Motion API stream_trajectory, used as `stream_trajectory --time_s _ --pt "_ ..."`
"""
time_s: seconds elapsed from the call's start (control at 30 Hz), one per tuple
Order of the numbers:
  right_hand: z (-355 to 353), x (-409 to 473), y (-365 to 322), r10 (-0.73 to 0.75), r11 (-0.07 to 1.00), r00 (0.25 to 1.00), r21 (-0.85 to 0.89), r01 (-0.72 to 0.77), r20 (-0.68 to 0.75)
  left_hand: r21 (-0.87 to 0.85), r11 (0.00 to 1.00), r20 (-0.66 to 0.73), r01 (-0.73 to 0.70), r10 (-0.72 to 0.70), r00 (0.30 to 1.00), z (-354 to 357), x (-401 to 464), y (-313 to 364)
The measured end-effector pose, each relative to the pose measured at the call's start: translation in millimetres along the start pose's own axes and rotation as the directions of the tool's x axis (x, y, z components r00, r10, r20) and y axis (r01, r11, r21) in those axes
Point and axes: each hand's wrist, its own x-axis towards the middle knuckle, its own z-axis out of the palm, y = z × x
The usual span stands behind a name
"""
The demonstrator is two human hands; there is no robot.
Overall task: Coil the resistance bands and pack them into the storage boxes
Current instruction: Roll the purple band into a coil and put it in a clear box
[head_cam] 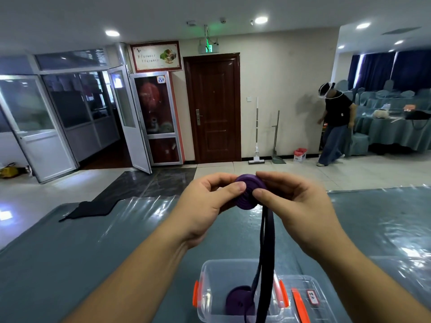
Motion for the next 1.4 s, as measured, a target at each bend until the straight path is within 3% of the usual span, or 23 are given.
stream_trajectory --time_s 0.07,0.17,0.23,0.47,0.57,0.73,0.8,0.9,0.97,1.13,1.2,1.3,1.4 --pt "-1 2 -1 0.013 0.998 1.0 -0.068 -0.012 0.022 0.047 0.999 0.011 0.017 -0.017 1.0 -2 1 -1" --pt "-7 5 -8 0.053 0.974 0.984 -0.226 -0.014 0.17 0.276 0.961 0.083 0.015 -0.04 0.996 -10 2 5" --pt "-8 8 -11 0.064 0.972 0.977 -0.235 -0.016 0.201 0.352 0.936 0.074 -0.003 -0.024 0.997 -13 4 10" --pt "5 -2 2 -0.009 1.0 0.999 -0.02 0.01 0.037 -0.009 0.999 0.003 0.043 -0.043 0.999 -3 2 3" --pt "1 -1 3 0.037 0.998 0.997 -0.052 -0.034 0.065 0.039 0.998 0.028 0.052 -0.053 0.998 -6 2 0" --pt "-8 5 -5 0.099 0.984 0.972 -0.168 -0.064 0.212 0.381 0.925 0.085 -0.008 -0.027 0.996 -17 2 8" --pt "-7 4 -6 0.08 0.991 0.982 -0.119 -0.06 0.17 0.321 0.947 0.075 -0.015 -0.01 0.997 -16 1 10" --pt "-4 -2 0 0.028 0.997 0.993 -0.081 -0.019 0.113 0.095 0.995 0.049 0.025 -0.03 0.998 -15 0 6" --pt "-3 -4 3 0.042 0.997 0.994 -0.065 -0.036 0.104 0.078 0.996 0.047 0.054 -0.058 0.997 -16 -1 3" --pt "-9 -1 -6 0.158 0.958 0.96 -0.272 -0.092 0.233 0.45 0.893 0.131 0.01 -0.077 0.988 -22 -2 10" --pt "-8 1 -9 0.157 0.952 0.955 -0.297 -0.078 0.252 0.489 0.872 0.111 -0.023 -0.036 0.993 -24 0 13" --pt "-5 0 -5 0.093 0.981 0.981 -0.183 -0.062 0.168 0.301 0.954 0.04 -0.008 -0.004 0.999 -20 0 12" --pt "-1 -4 1 0.058 0.995 0.992 -0.083 -0.049 0.109 0.052 0.996 0.015 0.071 -0.072 0.997 -16 -2 8"
